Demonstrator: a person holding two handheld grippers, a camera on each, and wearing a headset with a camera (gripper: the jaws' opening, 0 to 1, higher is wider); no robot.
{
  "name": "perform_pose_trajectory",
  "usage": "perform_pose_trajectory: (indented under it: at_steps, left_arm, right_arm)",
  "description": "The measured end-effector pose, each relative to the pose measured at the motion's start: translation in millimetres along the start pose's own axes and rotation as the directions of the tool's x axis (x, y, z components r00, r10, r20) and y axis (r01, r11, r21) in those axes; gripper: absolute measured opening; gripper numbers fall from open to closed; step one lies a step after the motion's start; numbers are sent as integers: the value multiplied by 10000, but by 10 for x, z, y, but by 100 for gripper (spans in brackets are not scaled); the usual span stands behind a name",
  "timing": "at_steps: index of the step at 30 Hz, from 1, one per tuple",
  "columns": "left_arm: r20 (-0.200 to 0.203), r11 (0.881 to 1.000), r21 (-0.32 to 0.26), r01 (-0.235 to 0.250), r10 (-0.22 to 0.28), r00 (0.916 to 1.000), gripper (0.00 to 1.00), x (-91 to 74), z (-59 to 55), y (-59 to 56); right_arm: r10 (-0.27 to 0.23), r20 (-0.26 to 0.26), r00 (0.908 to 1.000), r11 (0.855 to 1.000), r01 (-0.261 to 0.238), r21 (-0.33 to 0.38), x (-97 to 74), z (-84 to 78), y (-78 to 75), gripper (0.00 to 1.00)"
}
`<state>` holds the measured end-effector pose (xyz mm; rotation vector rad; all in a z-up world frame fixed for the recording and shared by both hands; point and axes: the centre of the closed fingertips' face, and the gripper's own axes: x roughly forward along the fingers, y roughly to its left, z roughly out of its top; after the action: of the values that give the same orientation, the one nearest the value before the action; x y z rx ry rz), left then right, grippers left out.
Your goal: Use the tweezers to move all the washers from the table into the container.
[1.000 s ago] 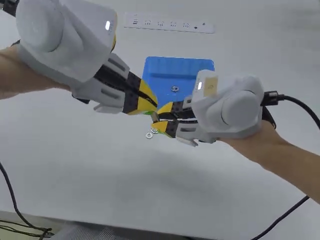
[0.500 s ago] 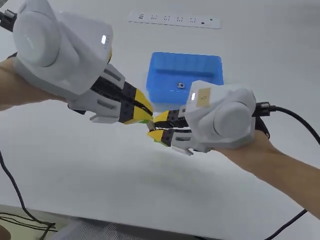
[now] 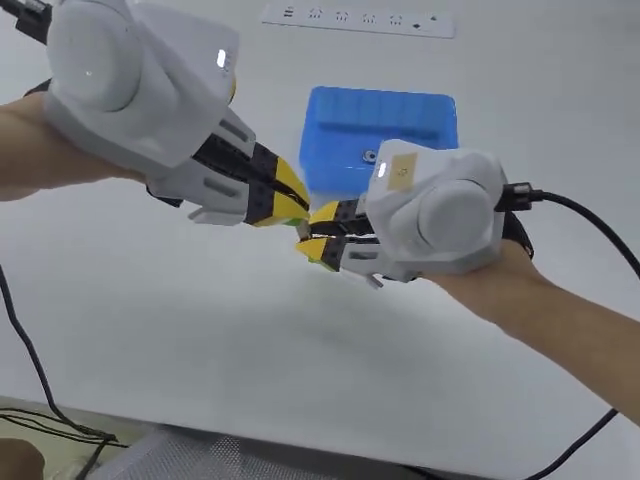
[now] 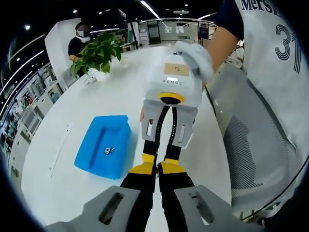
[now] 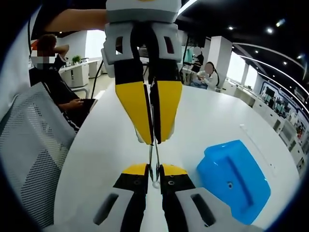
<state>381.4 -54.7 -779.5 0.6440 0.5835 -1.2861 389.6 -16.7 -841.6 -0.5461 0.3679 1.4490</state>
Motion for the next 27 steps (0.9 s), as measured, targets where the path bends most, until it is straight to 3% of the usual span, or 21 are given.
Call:
perform_pose_trajectory:
  at_steps: [10,27]
  left_arm:
    - [21,9999,-80,72,-71,10000,6,62,-29,51]
    - [147,9988,-337,345,-340,9993,6,77,-36,26]
  right_arm:
    - [-22,-11,10000,9997,23,260,19,-76,-41,11]
    - [0,6,10000,9991,0,413,26,-76,-23,11]
